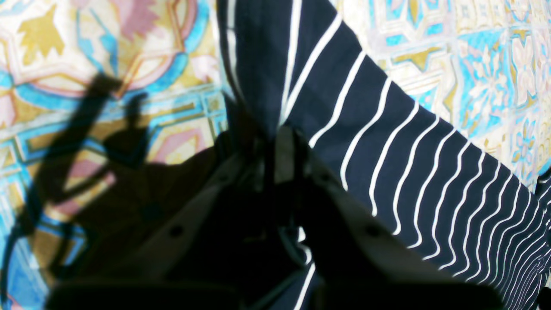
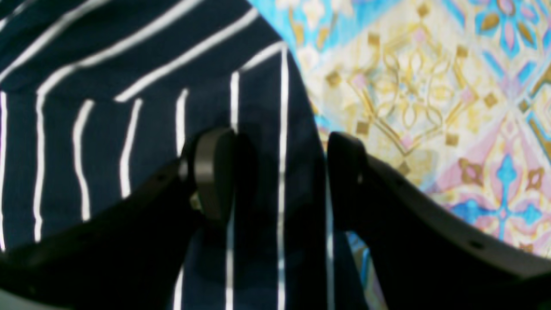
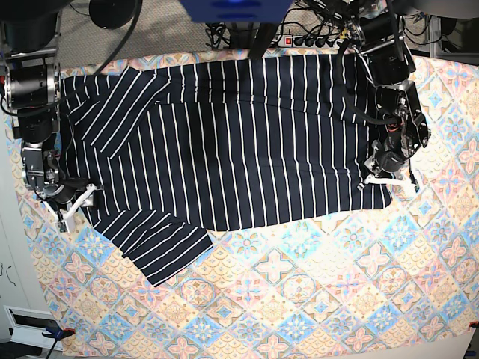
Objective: Fold the T-shirt properly
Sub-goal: 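Pull the shirt's side edges with both grippers to straighten it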
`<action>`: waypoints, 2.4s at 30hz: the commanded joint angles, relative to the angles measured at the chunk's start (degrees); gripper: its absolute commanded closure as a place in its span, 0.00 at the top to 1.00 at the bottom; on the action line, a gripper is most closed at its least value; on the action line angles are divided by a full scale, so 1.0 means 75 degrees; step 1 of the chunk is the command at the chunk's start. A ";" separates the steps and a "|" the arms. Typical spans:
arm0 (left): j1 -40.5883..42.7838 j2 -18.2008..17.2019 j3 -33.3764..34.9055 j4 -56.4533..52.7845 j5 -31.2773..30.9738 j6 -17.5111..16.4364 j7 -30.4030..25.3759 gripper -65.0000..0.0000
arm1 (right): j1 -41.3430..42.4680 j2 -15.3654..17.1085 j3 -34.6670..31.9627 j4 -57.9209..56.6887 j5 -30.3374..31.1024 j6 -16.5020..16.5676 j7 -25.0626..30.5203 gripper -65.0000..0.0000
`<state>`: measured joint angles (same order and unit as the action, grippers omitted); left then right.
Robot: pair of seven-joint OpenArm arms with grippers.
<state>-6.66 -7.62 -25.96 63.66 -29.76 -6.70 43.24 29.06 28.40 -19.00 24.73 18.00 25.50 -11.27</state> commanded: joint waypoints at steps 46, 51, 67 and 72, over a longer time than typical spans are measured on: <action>0.0249 -0.0221 0.0009 0.0145 -0.0832 0.0008 -0.0098 0.00 | 0.0984 -0.0218 -0.0086 -0.0631 -0.2711 0.1025 0.1766 0.70; 0.0319 -0.0233 -0.0003 0.0145 -0.0844 0.0008 -0.0122 0.00 | 0.0984 -0.0112 -0.0086 -0.0631 -0.2711 0.1025 0.1778 0.70; 0.0354 -0.0233 -0.0003 0.0145 -0.0844 0.0008 -0.0122 0.00 | 0.0914 -0.0382 -0.0156 -0.1522 -0.2722 0.1072 0.2305 0.69; 0.0354 -0.0209 0.0009 0.0145 -0.0844 0.0008 -0.0122 0.00 | 0.0902 -0.0605 -0.0285 -0.1522 -0.2722 0.1365 0.2305 0.51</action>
<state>-3.64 -8.58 -25.96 63.88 -36.27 -6.90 42.15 34.44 23.77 -21.06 12.75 -2.59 34.89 5.80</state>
